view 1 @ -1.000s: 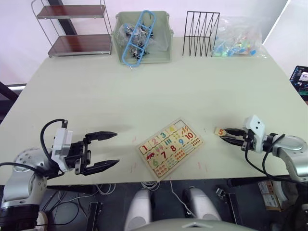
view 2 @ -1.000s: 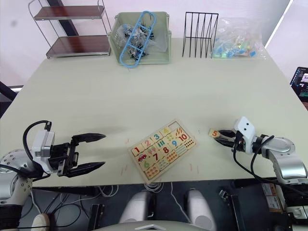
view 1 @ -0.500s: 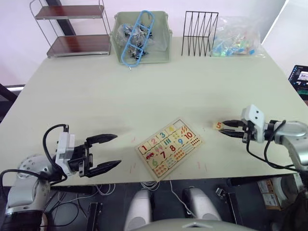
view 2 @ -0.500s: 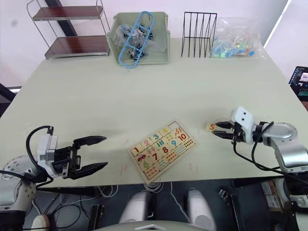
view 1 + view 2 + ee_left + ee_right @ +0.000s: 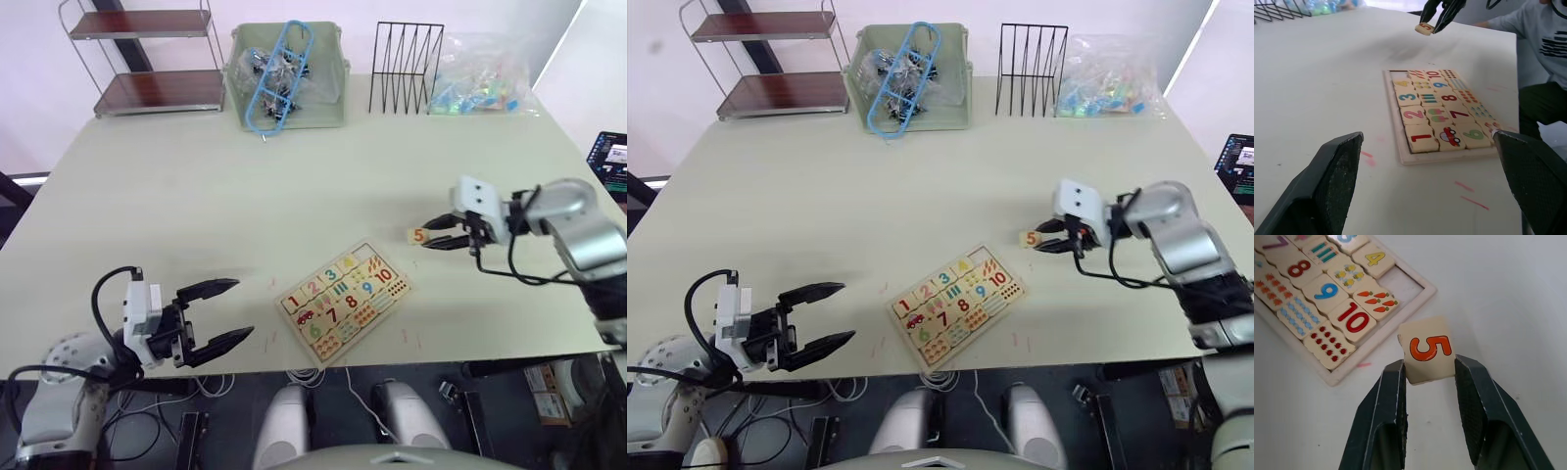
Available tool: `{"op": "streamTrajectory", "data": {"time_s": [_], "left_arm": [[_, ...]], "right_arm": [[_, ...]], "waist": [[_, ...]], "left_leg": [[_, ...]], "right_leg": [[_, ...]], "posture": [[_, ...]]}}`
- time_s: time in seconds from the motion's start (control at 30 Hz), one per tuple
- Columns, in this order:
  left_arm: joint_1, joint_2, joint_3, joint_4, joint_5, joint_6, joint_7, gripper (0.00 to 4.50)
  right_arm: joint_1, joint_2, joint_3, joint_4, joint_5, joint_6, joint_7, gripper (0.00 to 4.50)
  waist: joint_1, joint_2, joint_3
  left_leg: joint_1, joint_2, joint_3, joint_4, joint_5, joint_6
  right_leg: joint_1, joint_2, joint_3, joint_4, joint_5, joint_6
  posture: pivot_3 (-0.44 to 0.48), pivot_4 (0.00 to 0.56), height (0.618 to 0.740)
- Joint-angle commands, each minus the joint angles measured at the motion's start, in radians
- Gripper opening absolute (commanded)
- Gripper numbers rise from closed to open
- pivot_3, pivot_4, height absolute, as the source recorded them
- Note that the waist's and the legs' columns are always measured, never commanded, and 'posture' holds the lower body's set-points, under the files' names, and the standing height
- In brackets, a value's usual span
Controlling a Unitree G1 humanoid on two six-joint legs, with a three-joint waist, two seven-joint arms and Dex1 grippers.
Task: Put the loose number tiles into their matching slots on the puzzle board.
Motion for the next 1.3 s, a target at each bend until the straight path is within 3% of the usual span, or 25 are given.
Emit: {"op": "streamTrajectory", "data": {"time_s": [0.03,0.6,1.3], "left_arm": [[0.036,-0.013,0.008,-0.053,0.010,-0.010,0.043,4.50],[0.142,-0.038,0.012,-0.200,0.010,0.019,0.169,4.50],[0.189,-0.041,0.016,-0.249,0.019,0.013,0.208,4.50]], "right_arm": [[-0.104,0.043,0.052,0.028,-0.039,-0.018,0.056,0.86],[-0.316,0.229,0.237,0.245,-0.235,-0.133,0.161,0.86],[-0.408,0.345,0.294,0.459,-0.382,-0.341,0.180,0.86]], "waist": [[0.001,0.000,0.000],[0.003,0.000,0.000],[0.002,0.001,0.000]], "left_leg": [[0.000,0.000,0.000,0.000,0.000,0.000],[0.000,0.000,-0.001,0.000,0.000,0.000],[0.000,0.000,0.000,0.000,0.000,0.000]], "right_leg": [[0.000,0.000,0.000,0.000,0.000,0.000],[0.000,0.000,-0.002,0.001,0.000,-0.001],[0.000,-0.001,-0.002,0.001,-0.002,-0.004]], "posture": [[0.000,0.150,0.740],[0.000,0.150,0.740],[0.000,0.150,0.740]]}}
